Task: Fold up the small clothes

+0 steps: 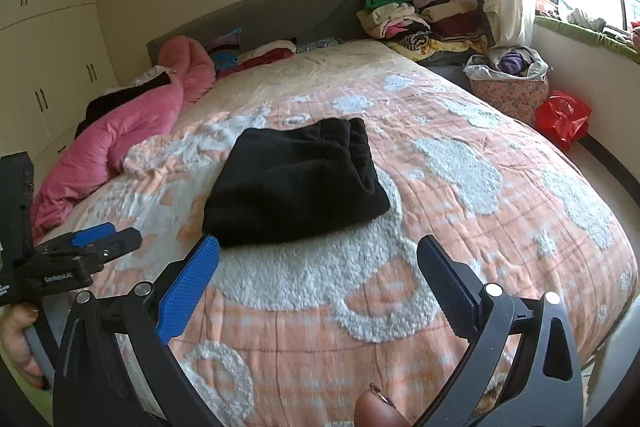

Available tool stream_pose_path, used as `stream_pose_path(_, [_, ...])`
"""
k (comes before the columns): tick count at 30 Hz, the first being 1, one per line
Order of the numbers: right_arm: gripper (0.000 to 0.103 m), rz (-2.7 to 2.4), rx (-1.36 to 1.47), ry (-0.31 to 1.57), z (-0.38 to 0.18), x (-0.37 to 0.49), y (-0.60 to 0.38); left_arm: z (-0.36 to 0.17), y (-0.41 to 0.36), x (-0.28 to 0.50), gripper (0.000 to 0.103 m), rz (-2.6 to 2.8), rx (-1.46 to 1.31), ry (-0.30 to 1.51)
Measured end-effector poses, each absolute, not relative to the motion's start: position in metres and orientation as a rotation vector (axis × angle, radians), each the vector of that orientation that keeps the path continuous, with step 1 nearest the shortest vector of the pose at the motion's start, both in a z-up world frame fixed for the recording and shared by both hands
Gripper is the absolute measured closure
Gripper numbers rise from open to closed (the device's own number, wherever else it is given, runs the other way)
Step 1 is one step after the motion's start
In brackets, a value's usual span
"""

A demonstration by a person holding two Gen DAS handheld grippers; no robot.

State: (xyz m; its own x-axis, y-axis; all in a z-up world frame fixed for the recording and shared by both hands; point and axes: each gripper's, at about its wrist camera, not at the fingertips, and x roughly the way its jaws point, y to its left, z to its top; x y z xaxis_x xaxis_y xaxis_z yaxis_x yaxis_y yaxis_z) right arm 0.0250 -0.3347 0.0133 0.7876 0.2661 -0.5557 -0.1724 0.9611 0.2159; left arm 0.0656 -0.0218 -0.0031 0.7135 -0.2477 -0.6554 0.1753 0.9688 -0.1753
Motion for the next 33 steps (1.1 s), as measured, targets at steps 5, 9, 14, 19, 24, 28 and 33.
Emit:
stream_pose_path(5, [0.004,0.225,0.131,0.603,0.008,0.011,-0.328,-0.009,-0.011,0.052,0.009,-0.214,-0.118,0.731])
stream_pose_path(9, [0.004,0.219,0.088,0.594,0.004,0.003,-0.321,-0.017,-0.009,0.043,0.009,-0.208,-0.119,0.744])
stream_pose_path(14, [0.004,0.219,0.091,0.632,-0.005,0.001,-0.317,-0.023,-0.01,0.036,0.009,-0.217,-0.12,0.757])
stream_pose_path(19, [0.004,0.214,0.078,0.656,-0.011,0.0,-0.311,-0.025,-0.014,0.033,0.009,-0.212,-0.107,0.761])
stream_pose_path(24, [0.004,0.191,0.08,0.666,-0.013,0.001,-0.312,-0.024,-0.015,0.032,0.009,-0.203,-0.101,0.761])
stream_pose_path(28, [0.004,0.18,0.084,0.676,-0.015,0.003,-0.314,-0.023,-0.016,0.03,0.009,-0.189,-0.09,0.756])
stream_pose_path(33, [0.004,0.171,0.08,0.674,-0.015,0.001,-0.316,-0.021,-0.015,0.029,0.009,-0.195,-0.099,0.754])
